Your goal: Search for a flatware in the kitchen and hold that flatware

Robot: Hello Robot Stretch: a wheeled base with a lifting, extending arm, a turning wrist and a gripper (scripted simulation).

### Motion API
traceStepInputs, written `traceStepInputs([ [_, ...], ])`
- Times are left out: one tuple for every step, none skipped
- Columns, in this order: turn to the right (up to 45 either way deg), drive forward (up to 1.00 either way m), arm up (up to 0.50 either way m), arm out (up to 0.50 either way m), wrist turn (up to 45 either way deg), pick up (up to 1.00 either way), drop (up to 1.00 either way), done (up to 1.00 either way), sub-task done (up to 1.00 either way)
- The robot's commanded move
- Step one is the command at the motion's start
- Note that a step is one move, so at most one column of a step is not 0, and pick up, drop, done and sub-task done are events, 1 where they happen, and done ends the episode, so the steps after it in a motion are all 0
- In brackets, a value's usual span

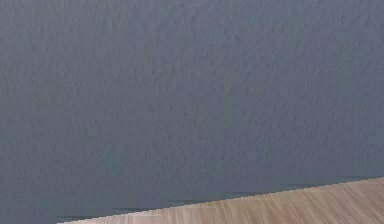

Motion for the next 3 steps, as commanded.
traceStepInputs([
  [0.0, 0.0, 0.38, 0.0, 0.0, 0.0, 0.0, 0.0, 0.0],
  [0.0, 0.0, 0.0, 0.2, 0.0, 0.0, 0.0, 0.0, 0.0],
  [0.0, 0.0, 0.0, 0.0, 45.0, 0.0, 0.0, 0.0, 0.0],
])
